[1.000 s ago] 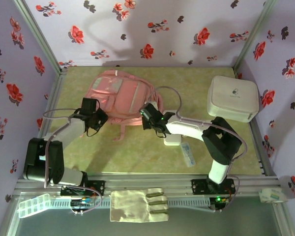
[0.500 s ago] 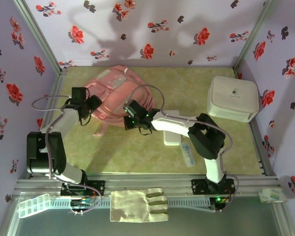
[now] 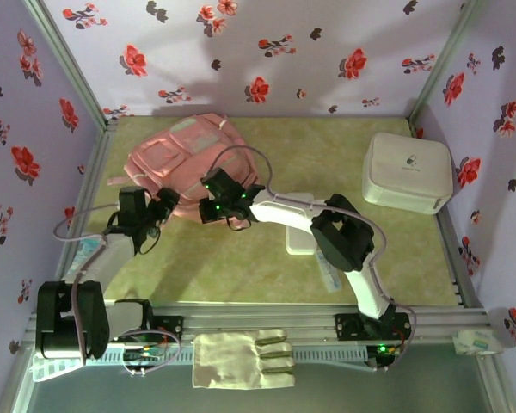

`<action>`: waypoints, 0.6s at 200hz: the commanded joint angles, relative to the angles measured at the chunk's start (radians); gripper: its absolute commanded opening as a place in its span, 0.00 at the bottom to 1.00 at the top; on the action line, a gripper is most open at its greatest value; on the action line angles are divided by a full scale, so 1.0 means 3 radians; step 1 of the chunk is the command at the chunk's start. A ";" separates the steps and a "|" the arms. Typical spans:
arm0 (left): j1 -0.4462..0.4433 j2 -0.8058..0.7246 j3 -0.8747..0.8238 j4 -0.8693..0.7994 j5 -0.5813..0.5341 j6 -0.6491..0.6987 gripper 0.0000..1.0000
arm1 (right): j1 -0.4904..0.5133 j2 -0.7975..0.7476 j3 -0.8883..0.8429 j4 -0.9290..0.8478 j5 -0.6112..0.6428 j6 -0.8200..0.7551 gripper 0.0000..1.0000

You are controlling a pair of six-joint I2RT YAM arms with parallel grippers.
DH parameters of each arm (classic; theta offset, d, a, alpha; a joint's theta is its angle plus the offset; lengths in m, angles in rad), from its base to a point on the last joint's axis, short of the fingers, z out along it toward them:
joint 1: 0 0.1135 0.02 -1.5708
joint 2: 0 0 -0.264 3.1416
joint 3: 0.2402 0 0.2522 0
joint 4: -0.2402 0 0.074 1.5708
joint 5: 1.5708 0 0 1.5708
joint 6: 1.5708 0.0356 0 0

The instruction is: Pack the student bag

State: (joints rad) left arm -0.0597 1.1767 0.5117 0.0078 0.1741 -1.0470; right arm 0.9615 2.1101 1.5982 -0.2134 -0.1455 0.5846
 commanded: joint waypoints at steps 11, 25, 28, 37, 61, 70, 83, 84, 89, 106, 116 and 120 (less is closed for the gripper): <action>-0.0057 -0.0029 -0.0184 0.0815 0.0184 -0.0787 0.88 | -0.0002 0.0018 0.0078 0.0353 -0.0130 0.0084 0.02; -0.0115 -0.0033 -0.0182 0.0830 0.0074 -0.0885 0.86 | 0.0001 0.0010 0.0057 0.0354 -0.0145 0.0093 0.02; -0.0126 -0.0033 -0.0182 0.0818 0.0043 -0.0898 0.86 | 0.0000 0.0003 0.0045 0.0348 -0.0149 0.0094 0.02; -0.0156 -0.0022 -0.0192 0.0761 -0.0053 -0.0957 0.85 | -0.0003 -0.0007 0.0024 0.0358 -0.0147 0.0106 0.02; -0.0207 0.0044 -0.0296 0.0877 -0.0184 -0.1113 0.80 | 0.0005 -0.0044 -0.0046 0.0388 -0.0119 0.0125 0.02; -0.0224 0.0077 -0.0305 0.0911 -0.0201 -0.1143 0.79 | 0.0009 -0.0057 -0.0065 0.0394 -0.0101 0.0132 0.02; -0.0253 0.0151 -0.0295 0.0951 -0.0210 -0.1157 0.77 | 0.0003 -0.0068 -0.0097 0.0400 -0.0083 0.0138 0.02; -0.0257 0.0151 -0.0292 0.0953 -0.0211 -0.1164 0.77 | 0.0002 -0.0069 -0.0099 0.0400 -0.0083 0.0140 0.02; -0.0265 0.0179 -0.0287 0.0969 -0.0211 -0.1168 0.76 | 0.0008 -0.0077 -0.0106 0.0404 -0.0076 0.0142 0.02; -0.0296 0.0298 -0.0284 0.1044 -0.0212 -0.1225 0.70 | 0.0008 -0.0094 -0.0142 0.0417 -0.0068 0.0152 0.02; -0.0318 0.0353 -0.0292 0.1053 -0.0233 -0.1280 0.67 | 0.0009 -0.0108 -0.0156 0.0420 -0.0058 0.0157 0.02; -0.0326 0.0367 -0.0294 0.1049 -0.0252 -0.1298 0.66 | 0.0009 -0.0108 -0.0155 0.0420 -0.0053 0.0157 0.03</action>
State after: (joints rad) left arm -0.1406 1.2537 0.4377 0.2779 0.1345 -1.3865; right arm 0.9615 2.1120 1.5635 -0.1436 -0.1806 0.6136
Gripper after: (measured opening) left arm 0.685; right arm 0.052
